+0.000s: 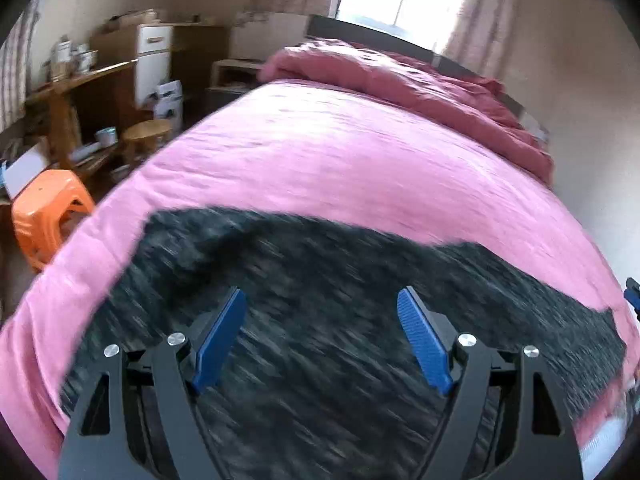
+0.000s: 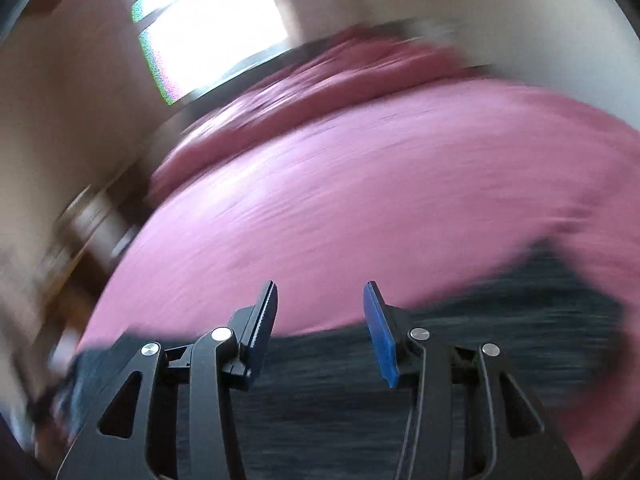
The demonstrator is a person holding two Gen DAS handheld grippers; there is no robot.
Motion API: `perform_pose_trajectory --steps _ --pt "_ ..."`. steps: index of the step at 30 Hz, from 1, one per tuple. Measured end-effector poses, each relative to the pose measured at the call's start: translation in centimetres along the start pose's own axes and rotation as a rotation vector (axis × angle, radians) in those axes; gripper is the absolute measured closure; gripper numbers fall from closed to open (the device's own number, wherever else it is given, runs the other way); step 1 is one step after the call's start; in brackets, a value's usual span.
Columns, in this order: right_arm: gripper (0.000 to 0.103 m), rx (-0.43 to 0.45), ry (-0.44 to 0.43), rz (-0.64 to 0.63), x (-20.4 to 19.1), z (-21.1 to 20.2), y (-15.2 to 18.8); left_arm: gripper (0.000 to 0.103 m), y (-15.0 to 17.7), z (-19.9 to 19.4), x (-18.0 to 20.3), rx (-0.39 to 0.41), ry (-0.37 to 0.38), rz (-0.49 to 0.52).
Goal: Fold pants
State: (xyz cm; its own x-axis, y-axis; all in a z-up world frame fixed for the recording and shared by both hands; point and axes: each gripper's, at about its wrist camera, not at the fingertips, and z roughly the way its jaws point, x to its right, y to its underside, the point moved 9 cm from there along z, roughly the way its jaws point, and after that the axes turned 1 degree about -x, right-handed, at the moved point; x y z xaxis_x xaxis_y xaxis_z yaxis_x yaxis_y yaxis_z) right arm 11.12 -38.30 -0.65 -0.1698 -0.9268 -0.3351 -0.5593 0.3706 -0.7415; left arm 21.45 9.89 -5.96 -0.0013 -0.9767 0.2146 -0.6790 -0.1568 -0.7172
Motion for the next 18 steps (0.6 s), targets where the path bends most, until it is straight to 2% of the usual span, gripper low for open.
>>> perform_pose_trajectory --steps 3,4,6,10,12,13,14,15,16,18 --pt "0.059 -0.120 -0.123 -0.151 -9.7 5.8 1.6 0.026 0.2 1.5 -3.5 -0.051 -0.102 -0.019" --pt "0.059 -0.153 -0.146 -0.178 -11.8 7.3 2.2 0.029 0.5 1.9 -4.3 -0.065 -0.113 -0.030" --pt "0.060 -0.247 -0.211 -0.223 -17.2 11.2 3.9 0.038 1.2 2.3 -5.5 -0.077 -0.085 -0.048" --pt "0.062 -0.357 -0.254 -0.251 -23.5 16.6 5.6 0.047 1.9 1.9 -6.3 -0.031 -0.104 0.003" --pt "0.062 -0.409 -0.269 -0.260 -25.4 18.0 7.0 0.057 2.0 1.5 -7.0 -0.015 -0.088 -0.039" --pt "0.067 -0.445 -0.260 -0.280 -26.1 19.4 7.7 0.059 2.0 1.4 -7.2 -0.010 -0.074 -0.065" --pt "0.074 -0.461 -0.233 -0.307 -26.4 20.5 8.3 0.066 2.0 1.4 -7.8 -0.007 -0.055 -0.102" --pt "0.086 -0.467 -0.226 -0.328 -26.8 21.2 8.9 0.075 2.1 1.4 -8.5 -0.004 -0.045 -0.136" --pt "0.092 -0.465 -0.231 -0.339 -26.9 21.9 8.5 0.079 2.1 1.7 -9.0 -0.004 -0.040 -0.163" --pt "0.101 -0.427 -0.182 -0.358 -27.7 22.8 7.7 0.093 2.4 2.0 -9.8 -0.008 -0.040 -0.218"
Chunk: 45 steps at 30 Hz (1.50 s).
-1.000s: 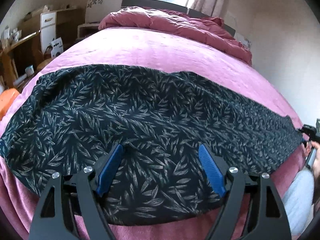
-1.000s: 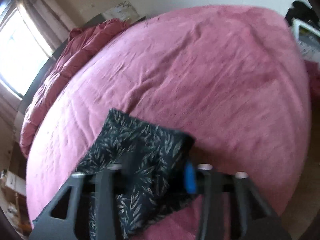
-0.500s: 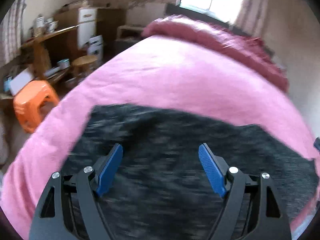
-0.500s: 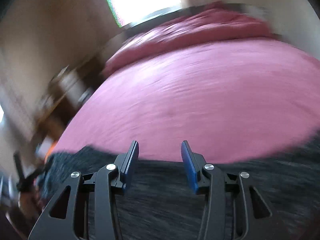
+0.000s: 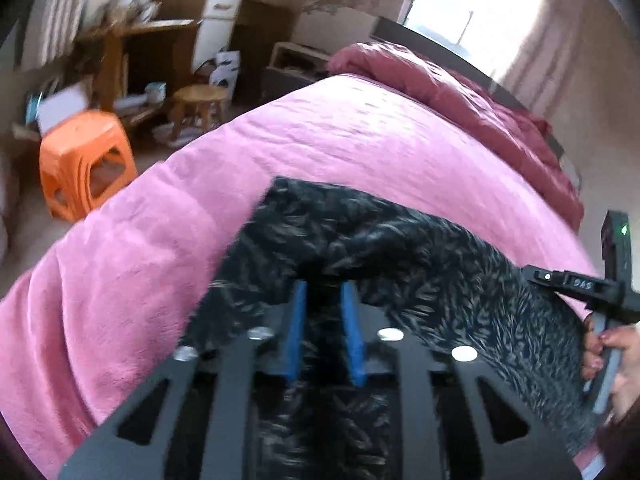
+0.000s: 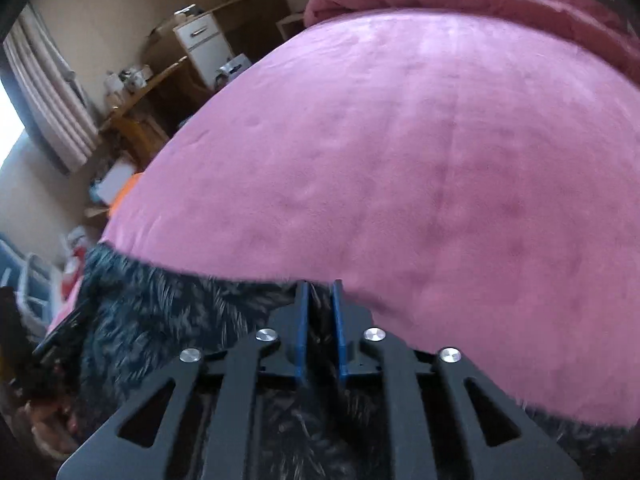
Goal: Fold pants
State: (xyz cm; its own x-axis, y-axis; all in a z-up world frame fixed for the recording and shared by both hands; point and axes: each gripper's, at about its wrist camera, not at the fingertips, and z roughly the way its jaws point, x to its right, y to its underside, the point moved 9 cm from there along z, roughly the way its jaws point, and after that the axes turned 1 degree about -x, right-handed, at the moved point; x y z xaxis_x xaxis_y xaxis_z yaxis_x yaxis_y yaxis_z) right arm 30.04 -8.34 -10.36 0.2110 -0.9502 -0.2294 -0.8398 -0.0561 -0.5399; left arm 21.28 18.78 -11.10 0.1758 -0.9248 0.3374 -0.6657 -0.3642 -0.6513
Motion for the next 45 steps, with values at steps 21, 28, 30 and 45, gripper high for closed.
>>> perform_pose_trajectory --steps 21,28,30,45 --pt "0.103 0.126 0.007 -0.033 3.3 -9.6 6.1 0.027 -1.9 -3.0 11.9 0.183 -0.032 0.266" --pt "0.103 0.109 0.022 -0.040 3.0 -7.1 7.6 0.024 -0.8 5.4 13.0 -0.029 -0.166 0.395" --pt "0.103 0.113 0.029 -0.034 3.0 -6.2 7.1 0.015 -0.7 7.2 10.8 -0.055 -0.207 0.372" --pt "0.020 0.229 -0.045 0.158 5.9 -13.2 7.2 0.011 0.9 3.2 11.5 0.048 -0.116 0.284"
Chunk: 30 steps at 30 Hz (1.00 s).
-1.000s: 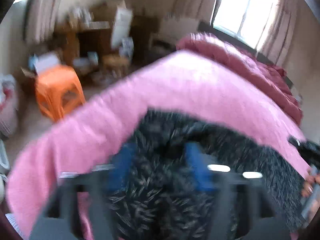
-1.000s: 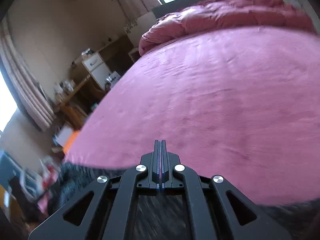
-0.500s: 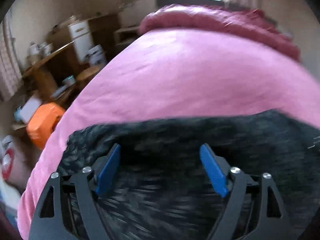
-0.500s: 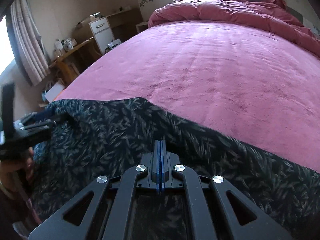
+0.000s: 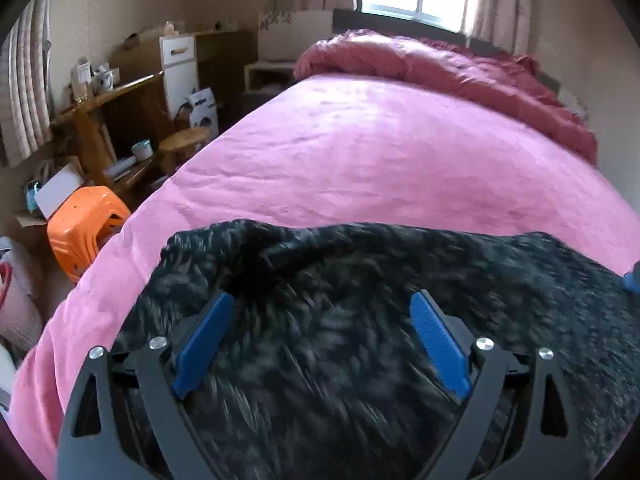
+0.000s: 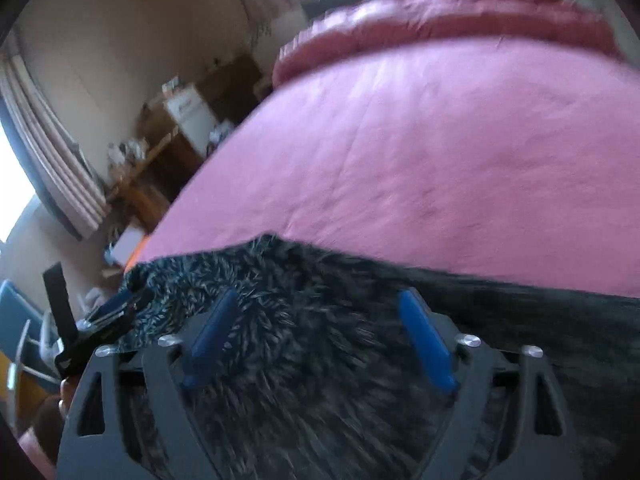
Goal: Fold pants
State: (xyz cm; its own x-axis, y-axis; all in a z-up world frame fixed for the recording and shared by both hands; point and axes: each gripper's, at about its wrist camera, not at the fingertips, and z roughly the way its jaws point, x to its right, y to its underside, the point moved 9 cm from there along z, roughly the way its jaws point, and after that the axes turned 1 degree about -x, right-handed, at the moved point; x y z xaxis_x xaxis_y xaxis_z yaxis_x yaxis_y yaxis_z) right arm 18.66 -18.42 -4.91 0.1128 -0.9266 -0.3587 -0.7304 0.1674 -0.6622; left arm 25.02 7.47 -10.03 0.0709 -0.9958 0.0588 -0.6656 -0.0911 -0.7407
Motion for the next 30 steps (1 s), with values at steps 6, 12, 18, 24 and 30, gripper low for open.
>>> perform_pose_trajectory --steps 6,12,18,24,30 --pt "0.020 0.107 0.130 0.119 7.3 -10.6 1.1 0.008 2.3 -2.2 2.0 0.038 0.036 0.024" --pt "0.020 0.226 0.182 0.474 17.6 -19.4 5.2 0.006 4.1 -2.1 2.8 -0.006 0.035 0.031" --pt "0.046 0.382 0.292 0.861 28.6 -26.5 12.3 0.006 4.2 -1.9 2.8 -0.010 0.041 0.021" --pt "0.056 0.466 0.243 1.109 34.7 -27.3 17.2 0.005 4.0 -1.3 2.5 -0.025 0.043 0.018" --pt "0.093 0.461 0.236 1.070 37.4 -26.6 15.8 0.005 4.0 -1.1 2.5 -0.033 0.046 0.016"
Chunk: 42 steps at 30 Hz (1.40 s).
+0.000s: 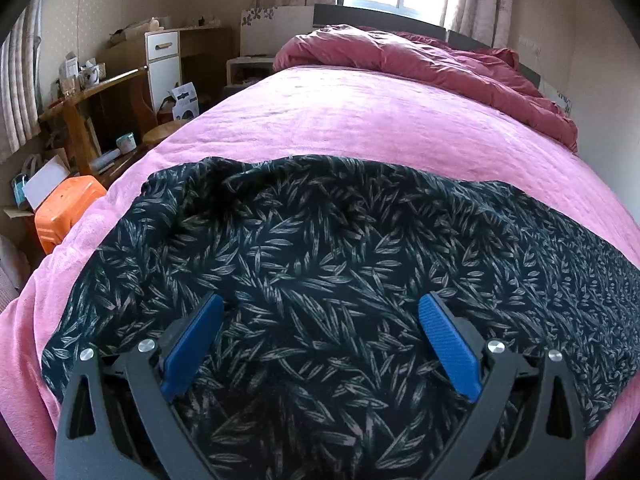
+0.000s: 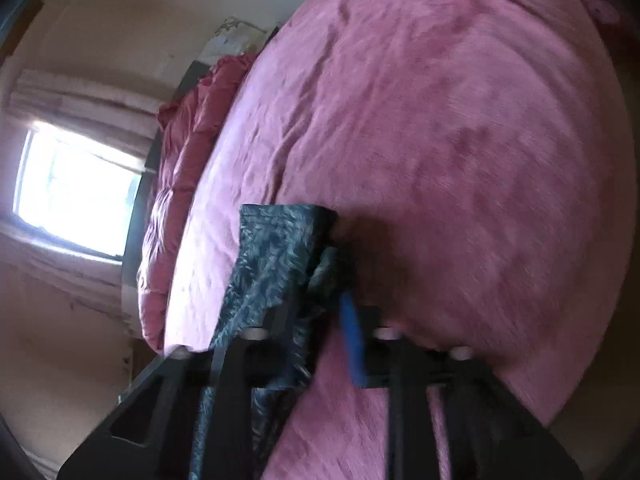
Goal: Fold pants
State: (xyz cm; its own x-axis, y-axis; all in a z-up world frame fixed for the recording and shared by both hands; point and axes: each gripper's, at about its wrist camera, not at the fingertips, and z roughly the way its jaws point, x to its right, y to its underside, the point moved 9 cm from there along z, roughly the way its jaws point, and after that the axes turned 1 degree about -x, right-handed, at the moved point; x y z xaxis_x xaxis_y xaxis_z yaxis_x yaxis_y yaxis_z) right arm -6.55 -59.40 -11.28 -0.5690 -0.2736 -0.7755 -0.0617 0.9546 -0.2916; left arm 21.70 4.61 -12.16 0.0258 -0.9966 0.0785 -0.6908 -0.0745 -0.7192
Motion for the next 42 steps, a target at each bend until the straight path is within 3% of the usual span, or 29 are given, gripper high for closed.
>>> perform_pose_trajectory --steps 4,9,11,13,15,16,21,23,24,25,27,30,42 --pt "0.095 0.095 -0.016 -0.118 -2.8 -1.7 -1.9 0.004 0.0 0.2 0.1 -0.004 -0.002 0.004" --pt "0.093 0.058 0.048 -0.109 -0.4 0.2 -2.0 0.004 -0.1 0.3 0.0 -0.005 0.001 0.001" --pt "0.082 0.069 0.012 -0.024 0.7 -0.1 -1.9 0.004 -0.1 0.4 0.0 -0.006 0.000 0.002" --pt "0.051 0.089 -0.042 0.005 0.6 -1.0 -1.8 0.004 -0.1 0.4 0.0 -0.006 -0.001 0.002" --pt "0.036 0.100 -0.068 -0.013 -0.2 -1.7 -1.7 0.004 0.0 0.4 0.0 -0.007 0.000 0.002" --pt "0.035 0.098 -0.060 -0.027 -0.6 -1.6 -1.8 0.004 -0.1 0.4 0.0 -0.007 -0.001 0.002" --pt "0.036 0.060 0.001 -0.040 -1.5 1.1 -2.3 0.004 -0.1 0.4 0.0 -0.008 0.000 0.002" --pt "0.042 0.064 0.046 -0.041 -1.7 2.3 -2.8 0.003 0.0 0.5 0.1 -0.013 -0.002 0.006" --pt "0.052 0.061 0.066 -0.046 -1.8 2.6 -2.9 0.002 0.0 0.6 0.1 -0.015 -0.003 0.007" --pt "0.069 0.051 0.085 -0.051 -1.8 3.0 -3.1 0.002 0.0 0.6 0.2 -0.017 -0.004 0.009" --pt "0.085 0.019 0.118 -0.041 -1.9 3.7 -2.9 0.002 0.0 0.7 0.3 -0.020 -0.005 0.009" --pt "0.088 0.050 0.080 -0.013 -2.9 2.8 -3.0 0.002 -0.1 0.8 0.5 -0.022 -0.006 0.009" --pt "0.092 0.124 0.012 -0.259 -12.4 -1.4 0.2 0.002 -0.1 0.9 0.6 -0.023 -0.006 0.010"
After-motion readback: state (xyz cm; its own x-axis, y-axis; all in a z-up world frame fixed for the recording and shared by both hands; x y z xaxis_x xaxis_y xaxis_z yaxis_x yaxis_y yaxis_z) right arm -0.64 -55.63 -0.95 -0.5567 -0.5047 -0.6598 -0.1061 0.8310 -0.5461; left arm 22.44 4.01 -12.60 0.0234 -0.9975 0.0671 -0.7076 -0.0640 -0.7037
